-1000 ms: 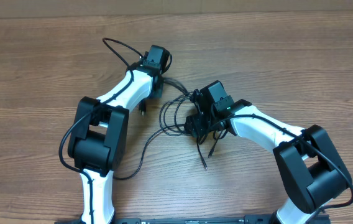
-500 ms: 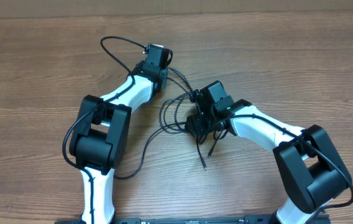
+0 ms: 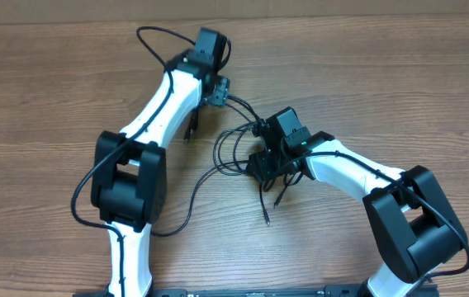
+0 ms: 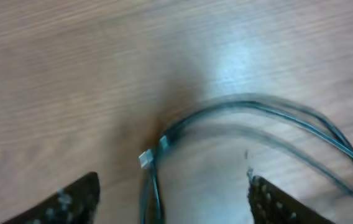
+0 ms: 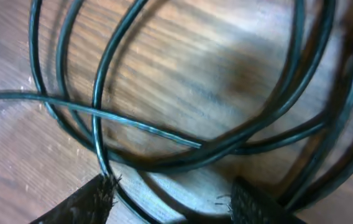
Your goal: Untangle cables
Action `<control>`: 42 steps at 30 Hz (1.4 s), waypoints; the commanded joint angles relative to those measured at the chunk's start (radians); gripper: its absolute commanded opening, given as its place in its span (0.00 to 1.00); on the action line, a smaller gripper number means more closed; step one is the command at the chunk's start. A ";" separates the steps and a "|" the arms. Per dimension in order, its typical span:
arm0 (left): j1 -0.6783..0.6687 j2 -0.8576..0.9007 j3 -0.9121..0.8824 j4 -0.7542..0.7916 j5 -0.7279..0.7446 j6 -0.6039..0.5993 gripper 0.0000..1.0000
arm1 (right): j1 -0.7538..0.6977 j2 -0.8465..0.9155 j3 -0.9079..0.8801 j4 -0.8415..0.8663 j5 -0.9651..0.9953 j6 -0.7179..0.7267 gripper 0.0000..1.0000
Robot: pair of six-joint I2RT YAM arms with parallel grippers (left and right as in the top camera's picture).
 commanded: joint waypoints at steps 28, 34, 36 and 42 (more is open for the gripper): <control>-0.040 -0.031 -0.218 -0.228 0.289 -0.179 0.54 | -0.244 -0.044 0.145 -0.364 0.095 0.299 0.80; -0.060 -0.031 -0.288 -0.128 0.331 -0.192 0.30 | -0.244 -0.044 0.085 -0.340 0.095 0.299 0.79; -0.063 -0.031 -0.288 -0.125 0.332 -0.191 0.04 | -0.244 -0.044 0.074 -0.332 0.095 0.299 0.76; -0.061 -0.055 -0.177 -0.220 0.328 -0.161 0.04 | -0.246 -0.044 0.077 -0.329 0.095 0.285 0.69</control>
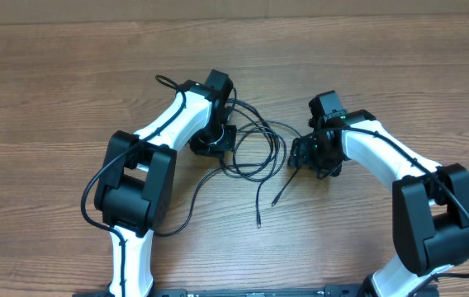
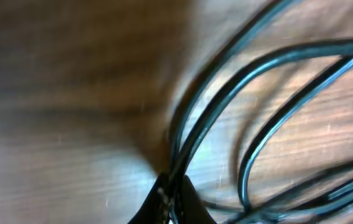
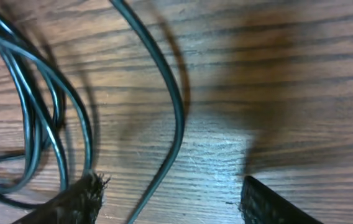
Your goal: Untangle cables
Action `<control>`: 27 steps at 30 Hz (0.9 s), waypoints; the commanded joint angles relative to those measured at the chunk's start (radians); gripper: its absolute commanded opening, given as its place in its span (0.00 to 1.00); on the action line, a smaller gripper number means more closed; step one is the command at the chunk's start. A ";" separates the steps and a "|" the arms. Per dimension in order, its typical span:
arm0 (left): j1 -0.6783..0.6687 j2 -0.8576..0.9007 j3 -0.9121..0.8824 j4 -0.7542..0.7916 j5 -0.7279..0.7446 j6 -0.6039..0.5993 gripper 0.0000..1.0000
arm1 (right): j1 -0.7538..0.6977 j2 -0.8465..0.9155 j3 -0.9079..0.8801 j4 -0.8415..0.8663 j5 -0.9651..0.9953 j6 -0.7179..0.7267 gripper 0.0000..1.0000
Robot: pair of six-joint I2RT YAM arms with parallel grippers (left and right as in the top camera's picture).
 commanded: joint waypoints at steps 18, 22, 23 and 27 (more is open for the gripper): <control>-0.033 -0.309 0.237 -0.187 -0.494 -0.079 0.04 | -0.089 -0.028 0.026 0.019 -0.105 0.025 0.72; -0.033 -0.380 0.237 -0.172 -0.508 -0.098 0.04 | -0.145 -0.028 0.027 0.043 -0.387 -0.038 0.77; -0.033 -0.393 0.237 -0.170 -0.504 -0.117 0.04 | -0.154 -0.028 0.027 0.045 -0.444 -0.059 0.77; -0.033 -0.444 0.237 -0.148 -0.450 -0.164 0.04 | -0.172 -0.028 0.027 0.042 -0.556 -0.087 0.77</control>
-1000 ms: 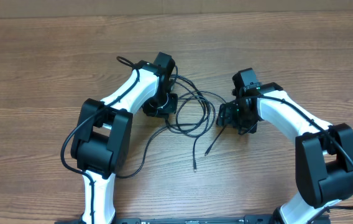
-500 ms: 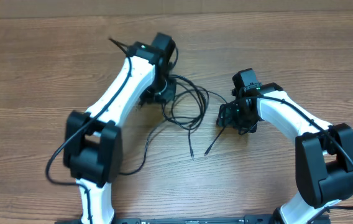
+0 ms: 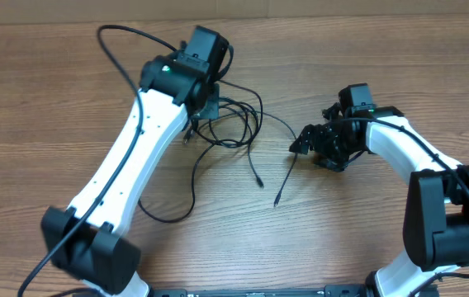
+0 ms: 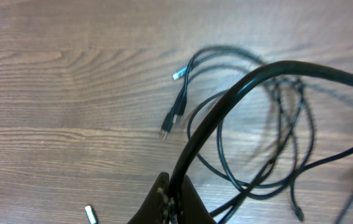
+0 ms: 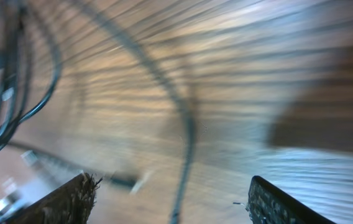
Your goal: Untangle cables
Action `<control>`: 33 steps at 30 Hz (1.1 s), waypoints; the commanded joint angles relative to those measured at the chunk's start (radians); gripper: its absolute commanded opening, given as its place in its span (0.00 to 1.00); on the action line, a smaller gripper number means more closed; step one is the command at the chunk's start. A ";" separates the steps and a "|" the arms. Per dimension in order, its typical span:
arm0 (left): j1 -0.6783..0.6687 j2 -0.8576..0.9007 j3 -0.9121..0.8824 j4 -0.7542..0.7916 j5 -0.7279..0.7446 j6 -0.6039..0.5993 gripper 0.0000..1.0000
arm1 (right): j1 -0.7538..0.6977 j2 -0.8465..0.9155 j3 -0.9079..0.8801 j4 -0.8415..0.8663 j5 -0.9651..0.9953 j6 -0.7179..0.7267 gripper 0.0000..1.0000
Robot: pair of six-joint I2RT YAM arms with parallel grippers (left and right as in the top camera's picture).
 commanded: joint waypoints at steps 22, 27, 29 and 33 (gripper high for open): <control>0.002 0.146 0.024 -0.124 0.164 -0.080 0.38 | 0.016 -0.028 0.013 -0.024 -0.183 -0.042 0.33; 0.000 0.278 0.024 -0.122 0.303 -0.050 0.36 | 0.068 -0.028 0.011 -0.020 -0.169 -0.038 0.18; 0.001 0.312 0.024 -0.127 0.351 -0.050 0.32 | 0.084 -0.028 0.011 -0.020 -0.151 -0.031 0.17; -0.001 0.372 0.024 -0.142 0.449 -0.050 0.32 | 0.117 -0.028 0.011 -0.020 -0.106 -0.030 0.15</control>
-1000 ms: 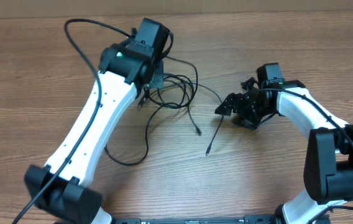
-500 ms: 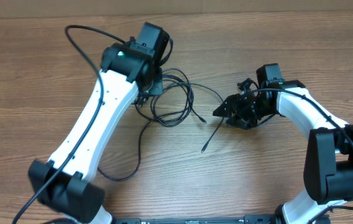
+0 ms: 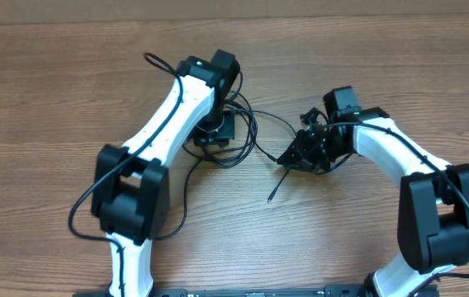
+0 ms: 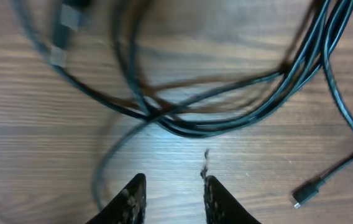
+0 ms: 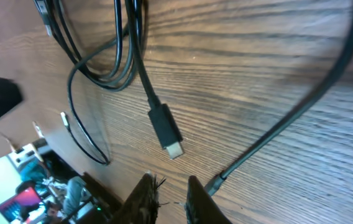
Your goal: Untangle cables
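Thin black cables lie in a loose tangle [image 3: 241, 139] at mid-table; in the left wrist view their strands [image 4: 226, 121] cross just beyond my fingers. My left gripper [image 3: 215, 134] hangs low over the tangle's left side, and it [image 4: 171, 190] is open with only wood between the fingers. A small plug [image 4: 307, 194] lies to its right. My right gripper [image 3: 292, 158] sits at the tangle's right edge. Its jaws [image 5: 167, 194] stand a narrow gap apart, with bare wood between them. A USB plug [image 5: 166, 132] lies just ahead, and a thicker cable [image 5: 288, 121] ends beside the right finger.
One free cable end [image 3: 272, 195] trails toward the table's front. The left arm's own wire loops [image 3: 153, 62] behind its wrist. The wooden table [image 3: 45, 99] stretches out all round, and its edge with clutter beyond [image 5: 33, 180] shows in the right wrist view.
My left gripper was shut on a cable held high above the table; now it is low over the tangle and open, cable released. My right gripper moved left and its jaws narrowed.
Both grippers were open, the left one at the far side and the right one over the tangle. Then the left was shut on a cable in the tangle, with the right off to the right. The left held it high, and now the cable lies released.
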Action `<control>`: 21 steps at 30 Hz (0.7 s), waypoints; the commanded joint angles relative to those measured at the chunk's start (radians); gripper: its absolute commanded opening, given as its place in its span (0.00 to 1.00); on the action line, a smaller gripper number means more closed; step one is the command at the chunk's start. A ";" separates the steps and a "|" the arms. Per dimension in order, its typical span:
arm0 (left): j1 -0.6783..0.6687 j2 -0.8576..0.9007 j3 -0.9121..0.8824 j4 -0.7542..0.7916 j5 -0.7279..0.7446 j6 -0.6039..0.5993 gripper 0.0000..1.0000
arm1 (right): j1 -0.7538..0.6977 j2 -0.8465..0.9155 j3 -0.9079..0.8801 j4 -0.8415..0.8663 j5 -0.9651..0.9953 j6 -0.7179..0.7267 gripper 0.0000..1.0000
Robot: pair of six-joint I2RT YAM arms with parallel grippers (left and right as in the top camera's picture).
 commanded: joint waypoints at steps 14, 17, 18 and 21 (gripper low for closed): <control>0.040 0.070 0.021 -0.141 0.046 0.043 0.13 | 0.082 -0.028 0.011 -0.059 0.174 0.000 0.38; 0.041 0.028 0.021 -0.154 0.008 0.043 0.15 | 0.101 -0.028 0.011 -0.067 0.161 0.000 0.55; 0.041 0.013 0.021 -0.152 -0.007 0.030 0.16 | 0.113 -0.028 0.011 -0.065 0.148 0.000 0.58; 0.044 -0.026 0.021 -0.160 -0.098 -0.029 0.20 | 0.160 -0.028 0.011 -0.034 0.113 0.015 0.59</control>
